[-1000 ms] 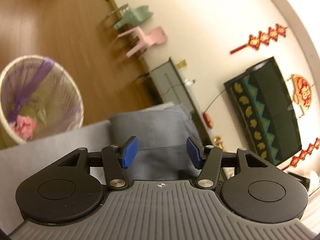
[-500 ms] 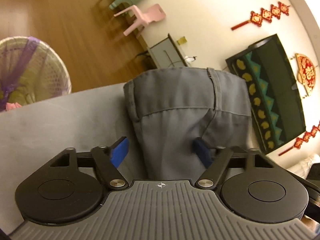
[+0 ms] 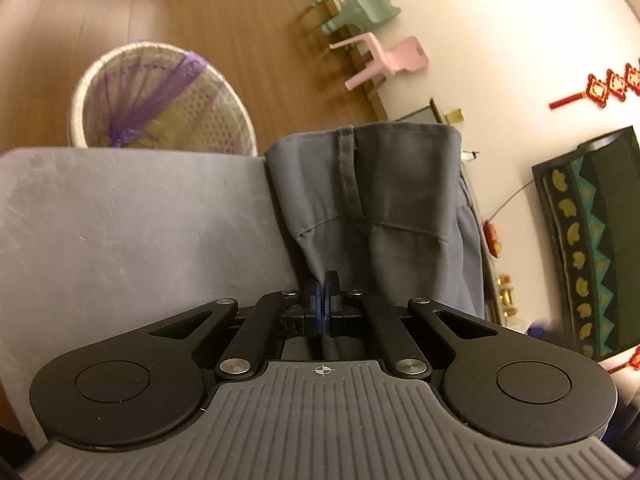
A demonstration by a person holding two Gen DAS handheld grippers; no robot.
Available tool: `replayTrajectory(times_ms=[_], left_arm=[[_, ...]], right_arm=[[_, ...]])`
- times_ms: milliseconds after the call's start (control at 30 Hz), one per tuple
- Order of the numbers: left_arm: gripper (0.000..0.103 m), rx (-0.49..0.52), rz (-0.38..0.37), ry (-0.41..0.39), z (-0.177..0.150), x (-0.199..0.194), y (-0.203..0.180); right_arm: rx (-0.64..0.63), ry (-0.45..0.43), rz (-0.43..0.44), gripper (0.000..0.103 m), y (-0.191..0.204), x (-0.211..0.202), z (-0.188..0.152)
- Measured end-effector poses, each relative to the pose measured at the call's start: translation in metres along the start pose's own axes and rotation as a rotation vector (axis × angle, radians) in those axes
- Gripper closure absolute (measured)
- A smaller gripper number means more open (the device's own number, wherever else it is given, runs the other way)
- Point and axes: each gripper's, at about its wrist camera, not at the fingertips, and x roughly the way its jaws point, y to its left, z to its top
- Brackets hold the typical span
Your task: Fold clothes
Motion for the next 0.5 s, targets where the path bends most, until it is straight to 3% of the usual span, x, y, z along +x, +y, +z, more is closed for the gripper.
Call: replayTrajectory(times_ms=[67, 167, 267, 367, 400, 433, 467, 500], left_arm=[[0.103, 0.019, 0.009, -0.011, -0.002, 0.001, -0.003], [0.103, 0.035, 0.014, -0.018, -0.003, 0.001, -0.006], [0.103, 0.051, 0.015, -0.020, -0.003, -0.002, -0.009], [0.103, 0.078, 0.020, -0.026, -0.005, 0.000, -0.012], [0.103, 0.084, 0.020, -0.026, -0.005, 0.000, -0.013], [0.103, 0.087, 0.019, -0.027, -0.005, 0.000, -0.013], [0.103, 0.090, 0.018, -0.027, -0.005, 0.000, -0.013], [0.103, 0.092, 0.017, -0.028, -0.005, 0.000, -0.013]], right_arm=[[0.087, -0.028, -0.033, 0.057, -0.023, 0.003, 0.016], [-0.021, 0.056, -0.188, 0.052, -0.027, 0.045, 0.027], [-0.099, 0.139, -0.227, 0.048, -0.024, 0.094, 0.031], [0.008, 0.171, -0.129, 0.033, -0.024, 0.126, 0.041], [0.014, 0.206, -0.140, 0.031, -0.023, 0.138, 0.042], [0.009, 0.249, -0.175, 0.032, -0.023, 0.151, 0.041], [0.004, 0.292, -0.210, 0.042, -0.023, 0.163, 0.039], [0.021, 0.327, -0.219, 0.068, -0.026, 0.172, 0.037]])
